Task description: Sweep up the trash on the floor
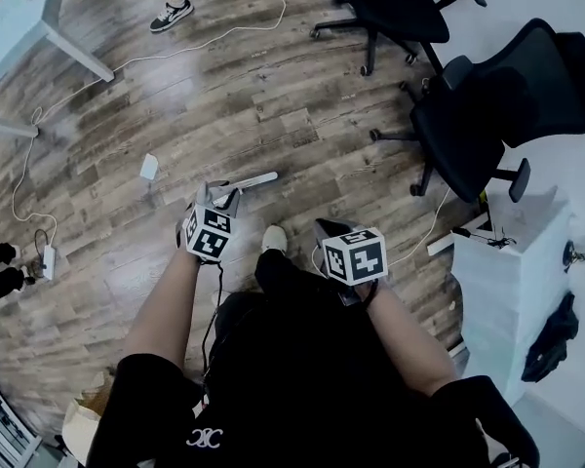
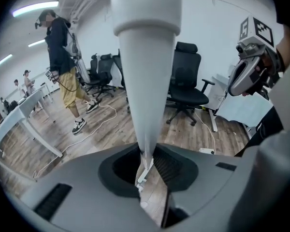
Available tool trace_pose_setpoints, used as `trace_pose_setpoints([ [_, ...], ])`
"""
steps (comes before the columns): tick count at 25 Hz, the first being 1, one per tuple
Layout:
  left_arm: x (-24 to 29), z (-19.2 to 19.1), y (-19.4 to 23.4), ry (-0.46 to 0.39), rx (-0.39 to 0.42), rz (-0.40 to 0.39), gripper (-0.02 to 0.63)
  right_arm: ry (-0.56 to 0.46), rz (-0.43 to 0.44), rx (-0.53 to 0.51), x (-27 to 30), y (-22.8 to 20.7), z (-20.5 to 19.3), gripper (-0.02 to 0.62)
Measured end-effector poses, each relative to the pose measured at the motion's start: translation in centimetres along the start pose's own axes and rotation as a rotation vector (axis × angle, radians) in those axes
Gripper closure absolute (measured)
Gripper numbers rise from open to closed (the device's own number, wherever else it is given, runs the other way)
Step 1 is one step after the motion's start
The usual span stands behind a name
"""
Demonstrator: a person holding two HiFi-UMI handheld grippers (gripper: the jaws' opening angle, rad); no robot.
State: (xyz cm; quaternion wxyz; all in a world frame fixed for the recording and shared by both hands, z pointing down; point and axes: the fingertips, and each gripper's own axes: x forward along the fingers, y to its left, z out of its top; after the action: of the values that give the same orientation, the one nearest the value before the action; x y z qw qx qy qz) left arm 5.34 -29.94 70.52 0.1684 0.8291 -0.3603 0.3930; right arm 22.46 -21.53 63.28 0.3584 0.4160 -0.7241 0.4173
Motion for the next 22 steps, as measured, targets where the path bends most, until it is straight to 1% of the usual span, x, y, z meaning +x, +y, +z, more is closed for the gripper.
trace_pose_setpoints([
  [4, -1.3, -1.5, 0.5, -0.002, -0.038, 0.027, 0.522, 0.006, 0.018, -0.048, 0.5, 1.6, 0.5, 0.581],
  [10, -2.9, -2.8, 1.8, 0.002, -0.062, 0.061, 0.522, 0.006, 0.029, -0.082, 0.8, 3.0, 1.2, 0.581],
  [13, -3.9, -2.9, 2.8, -0.005, -0.071, 0.084, 0.522, -0.001, 0.039, -0.09, 1.0, 3.7, 1.4, 0.581],
  [16, -5.5, -2.7, 4.2, -0.019, -0.101, 0.122, 0.522, 0.006, 0.075, -0.071, 1.4, 4.4, 1.3, 0.581],
  [18, -7.1, -2.6, 5.4, -0.036, -0.142, 0.163, 0.522, 0.013, 0.109, -0.052, 1.9, 4.9, 1.3, 0.581],
  [22, -11.3, -2.8, 8.5, -0.087, -0.296, 0.257, 0.522, 0.011, 0.157, -0.07, 3.3, 6.1, 2.6, 0.581],
])
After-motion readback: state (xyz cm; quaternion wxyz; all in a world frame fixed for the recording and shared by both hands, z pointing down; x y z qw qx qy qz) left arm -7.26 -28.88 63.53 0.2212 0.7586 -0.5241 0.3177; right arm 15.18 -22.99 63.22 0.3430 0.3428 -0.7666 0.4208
